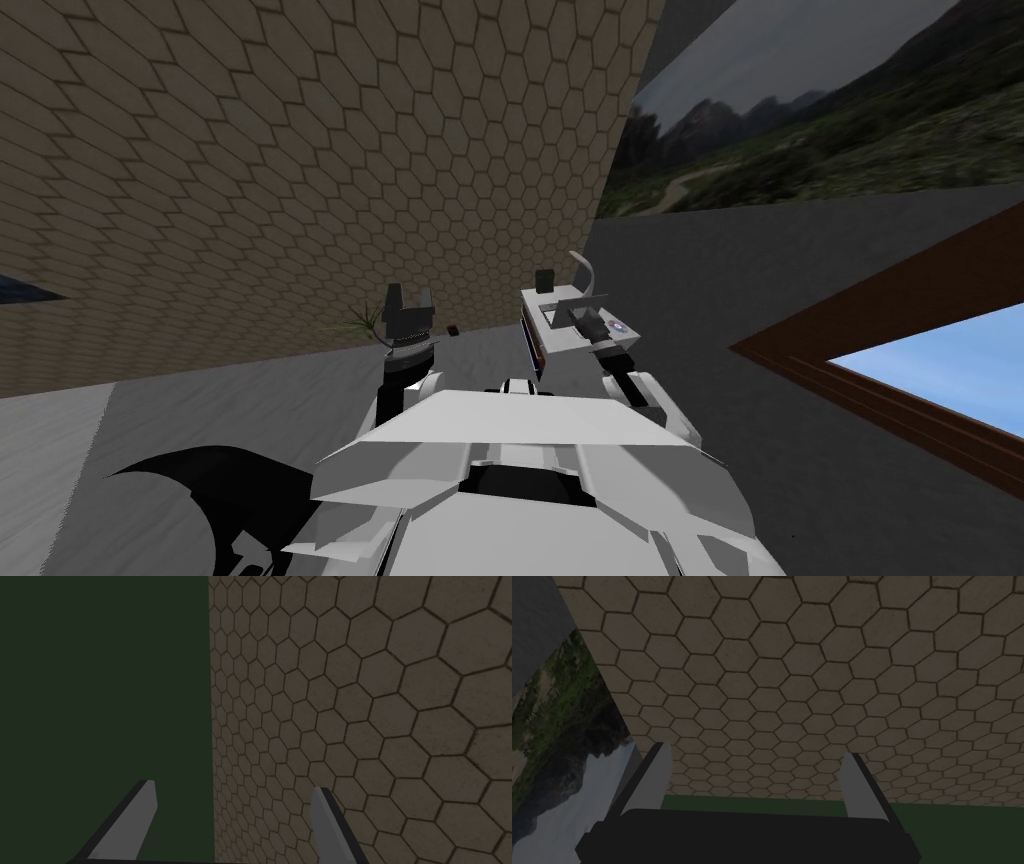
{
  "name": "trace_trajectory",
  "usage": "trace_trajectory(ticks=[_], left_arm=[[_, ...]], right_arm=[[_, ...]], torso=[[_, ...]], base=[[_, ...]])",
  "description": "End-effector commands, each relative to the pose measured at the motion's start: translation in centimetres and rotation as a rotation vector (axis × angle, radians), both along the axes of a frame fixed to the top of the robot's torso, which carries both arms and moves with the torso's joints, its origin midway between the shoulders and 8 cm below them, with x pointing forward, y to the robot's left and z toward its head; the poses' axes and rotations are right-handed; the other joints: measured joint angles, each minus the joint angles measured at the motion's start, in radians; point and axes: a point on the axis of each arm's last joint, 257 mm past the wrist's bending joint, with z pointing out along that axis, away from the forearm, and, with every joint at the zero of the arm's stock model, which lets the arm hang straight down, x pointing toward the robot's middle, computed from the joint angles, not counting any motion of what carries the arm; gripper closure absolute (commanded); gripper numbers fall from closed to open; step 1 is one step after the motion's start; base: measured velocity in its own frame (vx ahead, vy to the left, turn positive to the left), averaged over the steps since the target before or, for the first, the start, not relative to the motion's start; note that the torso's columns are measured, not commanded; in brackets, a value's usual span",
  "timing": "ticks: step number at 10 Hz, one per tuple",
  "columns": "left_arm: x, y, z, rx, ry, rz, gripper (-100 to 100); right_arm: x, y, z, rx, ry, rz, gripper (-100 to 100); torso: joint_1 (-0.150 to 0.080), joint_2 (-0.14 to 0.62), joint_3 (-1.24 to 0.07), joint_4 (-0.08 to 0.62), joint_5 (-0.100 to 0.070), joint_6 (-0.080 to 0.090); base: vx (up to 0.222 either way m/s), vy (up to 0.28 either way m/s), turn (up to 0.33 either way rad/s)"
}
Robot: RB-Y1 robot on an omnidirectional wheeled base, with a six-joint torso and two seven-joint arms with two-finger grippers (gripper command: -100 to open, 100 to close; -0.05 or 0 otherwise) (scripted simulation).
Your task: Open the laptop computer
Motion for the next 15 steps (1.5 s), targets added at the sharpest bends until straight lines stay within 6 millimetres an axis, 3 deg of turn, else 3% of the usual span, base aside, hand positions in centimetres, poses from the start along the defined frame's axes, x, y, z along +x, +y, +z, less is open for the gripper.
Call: trace_trajectory(ticks=[1,4,5,9,15], left_arm=[[0.0,0.0,0.0,0.0,0.0,0.0,0],[0.0,0.0,0.0,0.0,0.0,0.0,0],[0.0,0.0,0.0,0.0,0.0,0.0,0],[0.0,0.0,0.0,0.0,0.0,0.0,0],[0.0,0.0,0.0,0.0,0.0,0.0,0]], right_arm=[[0.7,-1.2,-1.6,-0.111,0.028,-0.048,-100],[2.0,-4.2,-4.3,-0.32,0.086,-0.132,-100],[2.0,-4.2,-4.3,-0.327,0.085,-0.133,-100],[3.1,-8.6,-7.0,-0.602,0.152,-0.23,-100],[4.0,-14.2,-8.4,-0.917,0.214,-0.324,-100]], torso=[[0.003,-0.001,-0.001,0.0,0.001,0.0],[0.003,-0.001,-0.001,0.0,0.001,0.0],[0.004,-0.002,-0.001,0.0,0.001,0.0],[0.004,-0.001,-0.001,0.0,0.001,0.0],[0.0,0.0,0.0,0.0,0.0,0.0]], base=[[0.049,0.109,-0.017],[0.059,0.132,-0.028],[0.051,0.114,-0.011],[0.049,0.123,-0.025],[0.046,0.121,-0.02]])
